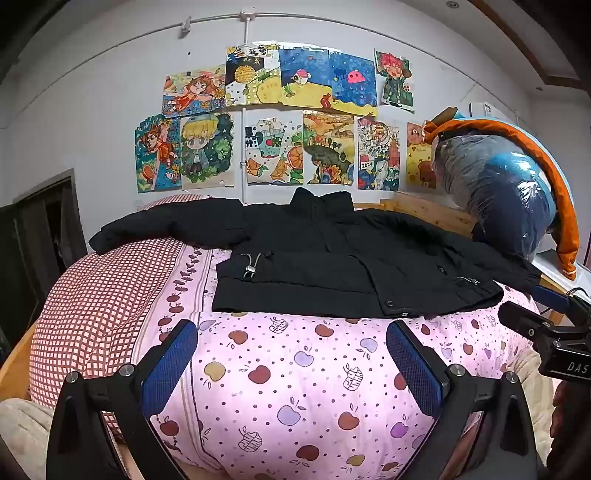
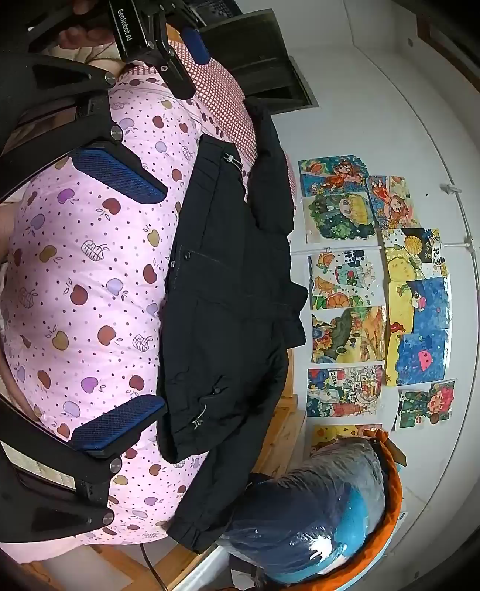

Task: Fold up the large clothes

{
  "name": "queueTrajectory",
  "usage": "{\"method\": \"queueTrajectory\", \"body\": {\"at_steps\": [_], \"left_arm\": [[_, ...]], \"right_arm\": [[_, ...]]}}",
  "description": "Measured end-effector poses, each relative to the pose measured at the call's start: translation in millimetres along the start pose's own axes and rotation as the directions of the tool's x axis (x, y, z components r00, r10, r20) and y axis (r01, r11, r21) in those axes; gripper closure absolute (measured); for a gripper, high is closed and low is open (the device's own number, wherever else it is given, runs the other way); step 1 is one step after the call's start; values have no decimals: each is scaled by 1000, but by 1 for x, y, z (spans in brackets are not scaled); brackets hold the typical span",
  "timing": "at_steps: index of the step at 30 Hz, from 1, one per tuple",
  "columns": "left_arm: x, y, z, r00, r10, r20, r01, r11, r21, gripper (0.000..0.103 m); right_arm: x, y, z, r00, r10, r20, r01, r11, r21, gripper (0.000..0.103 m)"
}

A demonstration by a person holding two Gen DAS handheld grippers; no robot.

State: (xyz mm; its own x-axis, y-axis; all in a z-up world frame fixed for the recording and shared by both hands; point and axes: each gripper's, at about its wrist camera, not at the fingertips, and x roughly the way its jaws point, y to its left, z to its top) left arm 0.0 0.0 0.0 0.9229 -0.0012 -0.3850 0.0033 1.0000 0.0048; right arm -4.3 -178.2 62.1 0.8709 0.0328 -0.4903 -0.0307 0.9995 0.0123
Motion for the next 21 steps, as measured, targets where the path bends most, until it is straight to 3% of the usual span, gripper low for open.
{"method": "queueTrajectory", "body": {"at_steps": [21], "left_arm": [[0,0,0,1000,0,-1,0,1000,-2,0]], "right_arm": [[3,4,0,1000,-2,-2,2,1000,2,1]]}}
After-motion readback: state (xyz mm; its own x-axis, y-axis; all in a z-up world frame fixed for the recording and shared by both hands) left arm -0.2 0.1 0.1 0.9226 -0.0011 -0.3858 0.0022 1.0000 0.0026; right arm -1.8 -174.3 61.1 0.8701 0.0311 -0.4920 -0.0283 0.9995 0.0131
